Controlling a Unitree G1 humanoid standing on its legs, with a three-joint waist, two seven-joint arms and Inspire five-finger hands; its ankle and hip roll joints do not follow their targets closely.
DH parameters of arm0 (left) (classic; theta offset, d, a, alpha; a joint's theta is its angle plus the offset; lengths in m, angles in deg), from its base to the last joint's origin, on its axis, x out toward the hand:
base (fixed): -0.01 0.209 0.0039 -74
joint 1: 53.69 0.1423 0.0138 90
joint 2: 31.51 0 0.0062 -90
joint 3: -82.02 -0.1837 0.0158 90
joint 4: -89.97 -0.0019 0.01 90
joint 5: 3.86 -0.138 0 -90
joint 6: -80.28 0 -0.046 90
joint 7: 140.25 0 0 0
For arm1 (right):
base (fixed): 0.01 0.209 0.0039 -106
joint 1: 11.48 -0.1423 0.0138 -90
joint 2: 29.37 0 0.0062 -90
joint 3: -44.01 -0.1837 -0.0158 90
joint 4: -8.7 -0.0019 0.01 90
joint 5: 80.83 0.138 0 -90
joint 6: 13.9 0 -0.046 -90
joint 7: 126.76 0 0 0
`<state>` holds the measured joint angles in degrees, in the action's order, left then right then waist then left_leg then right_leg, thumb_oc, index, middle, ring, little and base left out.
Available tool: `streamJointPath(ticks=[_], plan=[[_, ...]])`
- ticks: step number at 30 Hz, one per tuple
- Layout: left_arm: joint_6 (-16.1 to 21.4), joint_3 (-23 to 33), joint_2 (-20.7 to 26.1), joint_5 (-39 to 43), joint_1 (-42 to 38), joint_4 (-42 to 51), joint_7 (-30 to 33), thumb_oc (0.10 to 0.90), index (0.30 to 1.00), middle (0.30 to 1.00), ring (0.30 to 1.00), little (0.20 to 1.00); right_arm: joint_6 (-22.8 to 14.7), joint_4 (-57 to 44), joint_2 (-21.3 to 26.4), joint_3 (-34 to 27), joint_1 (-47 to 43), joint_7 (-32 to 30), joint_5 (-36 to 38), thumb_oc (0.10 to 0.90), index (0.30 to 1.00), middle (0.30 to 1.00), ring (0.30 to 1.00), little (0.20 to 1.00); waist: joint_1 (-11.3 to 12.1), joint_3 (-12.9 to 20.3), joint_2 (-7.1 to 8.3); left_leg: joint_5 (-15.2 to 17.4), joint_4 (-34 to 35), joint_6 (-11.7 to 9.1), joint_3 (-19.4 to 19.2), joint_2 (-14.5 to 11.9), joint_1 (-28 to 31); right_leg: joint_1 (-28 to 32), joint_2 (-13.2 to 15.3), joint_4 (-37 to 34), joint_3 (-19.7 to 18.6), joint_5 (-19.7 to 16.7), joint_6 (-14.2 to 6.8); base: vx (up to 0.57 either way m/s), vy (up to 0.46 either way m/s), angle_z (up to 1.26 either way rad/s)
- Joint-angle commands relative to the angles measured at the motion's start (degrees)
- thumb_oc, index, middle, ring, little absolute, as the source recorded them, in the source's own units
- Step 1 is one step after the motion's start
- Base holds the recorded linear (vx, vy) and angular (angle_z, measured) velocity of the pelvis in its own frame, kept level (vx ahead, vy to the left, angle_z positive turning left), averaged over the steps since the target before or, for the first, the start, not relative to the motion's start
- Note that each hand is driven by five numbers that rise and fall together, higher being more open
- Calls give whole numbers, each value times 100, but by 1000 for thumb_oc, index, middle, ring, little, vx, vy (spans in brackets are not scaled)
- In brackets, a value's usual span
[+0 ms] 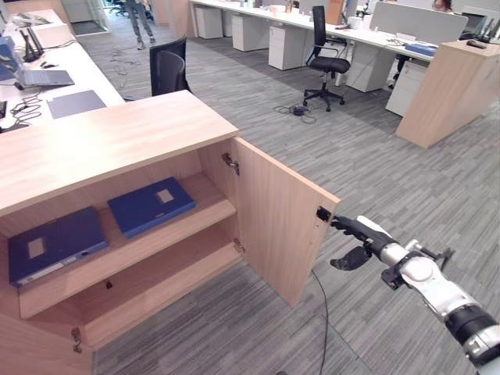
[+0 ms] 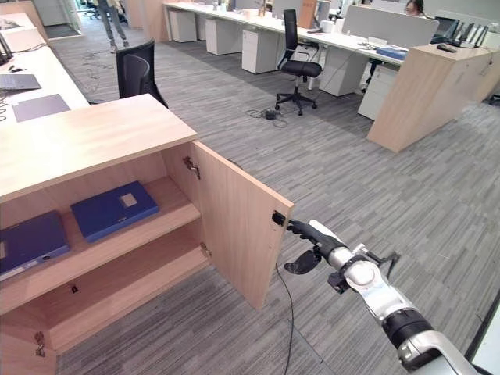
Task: Put the empty folder in the office cabinet
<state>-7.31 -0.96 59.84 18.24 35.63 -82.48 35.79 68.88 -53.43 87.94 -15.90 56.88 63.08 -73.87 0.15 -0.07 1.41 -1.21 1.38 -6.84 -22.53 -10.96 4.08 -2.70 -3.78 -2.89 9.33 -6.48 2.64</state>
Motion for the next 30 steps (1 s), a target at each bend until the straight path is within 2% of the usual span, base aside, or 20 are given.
streamJointPath(ticks=[1, 6, 7, 8, 10, 13, 14, 17, 19, 24, 30], plan=[[138, -14, 391, -114, -308, -161, 71, 800, 900, 900, 900, 900, -524, -27, -518, 0, -777, 13, 173, 800, 900, 900, 900, 900, 75, 237, 384, -129, -62, 15, 34, 53, 244, 410, 363, 44, -196, 706, -678, -10, -6, 13], [137, -20, 402, -121, -271, -190, 105, 800, 900, 900, 900, 900, -509, -97, -881, 85, -842, 75, 581, 800, 900, 900, 900, 900, 134, 229, 404, -115, -32, 18, 44, 50, 210, 400, 354, -8, -172, 675, -682, -5, -5, 4], [133, -3, 379, -96, -254, -206, 148, 800, 900, 900, 900, 900, -553, -176, -1301, 53, -781, 104, 1095, 800, 900, 900, 900, 900, 173, 216, 407, -116, -45, 23, 49, 39, 203, 413, 339, -27, -179, 664, -676, 0, 0, 0], [132, -3, 380, -96, -253, -206, 148, 800, 900, 900, 900, 900, -554, -175, -1303, 53, -781, 105, 1096, 800, 900, 900, 900, 900, 173, 216, 409, -115, -45, 23, 48, 40, 203, 413, 340, -27, -180, 664, -676, -21, -20, -4], [130, 5, 362, -83, -246, -216, 164, 800, 900, 900, 900, 900, -566, -302, -1610, 48, -648, 194, 1528, 800, 900, 900, 900, 900, 179, 221, 415, -132, -45, 27, 43, 35, 173, 383, 335, -33, -177, 653, -669, -18, -11, -4], [114, 31, 301, -81, -257, -237, 230, 800, 900, 900, 900, 900, -512, -563, -2344, 280, -300, 495, 2363, 800, 900, 900, 900, 900, 176, 184, 411, -110, -66, 32, 27, 10, 172, 386, 335, -15, -181, 651, -672, -6, -4, -1], [113, 32, 304, -81, -259, -236, 230, 800, 900, 900, 900, 900, -512, -562, -2347, 279, -304, 495, 2364, 800, 900, 900, 900, 900, 174, 197, 419, -127, -59, 33, 25, 14, 153, 364, 338, -16, -183, 642, -668, -13, -12, -5], [120, 23, 265, -76, -300, -213, 265, 800, 900, 900, 900, 900, -413, -682, -2762, 720, -283, 687, 2488, 800, 900, 900, 900, 900, 197, 166, 413, -102, -68, 32, 25, 0, 180, 390, 324, -22, -174, 646, -668, -4, -10, -6], [143, -27, 217, 59, -393, -164, 333, 800, 900, 900, 900, 900, -352, -704, -3204, 1164, -397, 835, 2601, 800, 900, 900, 900, 900, 241, 133, 423, -113, -64, 29, 34, -21, 169, 379, 311, -24, -174, 647, -665, 0, 0, 0], [165, -59, 215, 327, -548, -94, 363, 800, 900, 900, 900, 900, -209, -814, -3611, 1765, -565, 1083, 2496, 800, 900, 900, 900, 900, 302, 70, 446, -113, -34, 34, 161, -72, 99, 373, 309, 0, -98, 704, -646, -9, -20, 6], [186, 169, 369, 584, -549, -204, 442, 800, 900, 900, 900, 900, -168, -526, -3677, 1959, -524, 1119, 2288, 800, 900, 900, 900, 900, 378, 92, 451, -189, 1, 18, 354, -85, 21, 407, 309, 19, 49, 775, -603, 13, -40, 29]])
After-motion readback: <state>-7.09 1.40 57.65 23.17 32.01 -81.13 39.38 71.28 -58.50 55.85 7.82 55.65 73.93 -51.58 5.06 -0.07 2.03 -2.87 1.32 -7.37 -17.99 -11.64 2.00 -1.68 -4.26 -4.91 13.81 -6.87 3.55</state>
